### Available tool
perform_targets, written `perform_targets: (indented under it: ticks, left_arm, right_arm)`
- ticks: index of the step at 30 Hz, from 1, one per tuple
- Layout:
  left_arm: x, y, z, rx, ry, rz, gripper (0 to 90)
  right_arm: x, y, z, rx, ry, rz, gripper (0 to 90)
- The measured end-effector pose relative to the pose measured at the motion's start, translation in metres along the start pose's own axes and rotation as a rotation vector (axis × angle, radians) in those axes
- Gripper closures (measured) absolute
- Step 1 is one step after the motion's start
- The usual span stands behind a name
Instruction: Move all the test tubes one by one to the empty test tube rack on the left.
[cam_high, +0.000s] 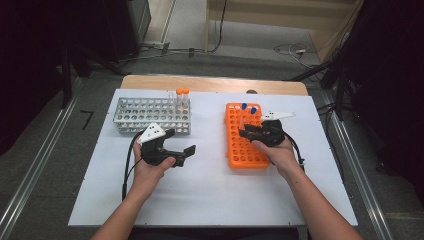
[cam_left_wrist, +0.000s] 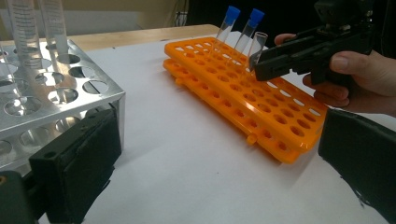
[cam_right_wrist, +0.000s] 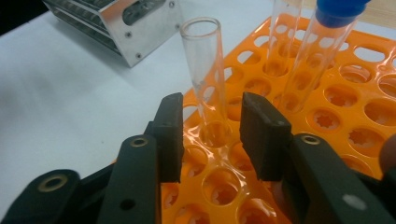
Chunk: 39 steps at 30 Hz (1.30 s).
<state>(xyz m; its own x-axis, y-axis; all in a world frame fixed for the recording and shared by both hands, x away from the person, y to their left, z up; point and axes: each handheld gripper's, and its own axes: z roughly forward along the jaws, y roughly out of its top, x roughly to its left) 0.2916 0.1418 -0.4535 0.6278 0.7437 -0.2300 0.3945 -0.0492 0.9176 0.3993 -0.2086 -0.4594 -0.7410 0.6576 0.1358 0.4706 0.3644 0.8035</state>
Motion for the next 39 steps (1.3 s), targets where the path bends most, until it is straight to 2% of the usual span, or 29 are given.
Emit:
perform_targets:
  ticks: [5, 9, 14, 20, 32, 39]
  left_arm:
    - [-0.001, 0.0, 0.0, 0.002, 0.003, -0.001, 0.0]
    - [-0.001, 0.0, 0.001, 0.002, 0.002, -0.001, 0.0]
    - [-0.001, 0.0, 0.001, 0.005, 0.0, -0.002, 0.0]
    - [-0.003, 0.0, 0.002, 0.006, -0.003, 0.003, 0.0]
    - [-0.004, 0.0, 0.002, 0.003, -0.008, 0.003, 0.0]
    - [-0.009, 0.001, 0.002, -0.006, -0.015, 0.013, 0.0]
  right_arm:
    - [0.0, 0.005, 0.007, 0.046, -0.02, -0.021, 65.3]
    - [0.002, 0.009, 0.013, 0.056, -0.029, -0.044, 69.7]
    - [0.008, 0.011, 0.018, 0.093, -0.049, -0.101, 72.2]
    - [0.008, 0.01, 0.017, 0.093, -0.064, -0.112, 73.8]
    - [0.012, 0.012, -0.001, -0.014, -0.068, -0.112, 74.0]
    - [0.022, 0.016, -0.021, -0.075, -0.036, -0.121, 74.1]
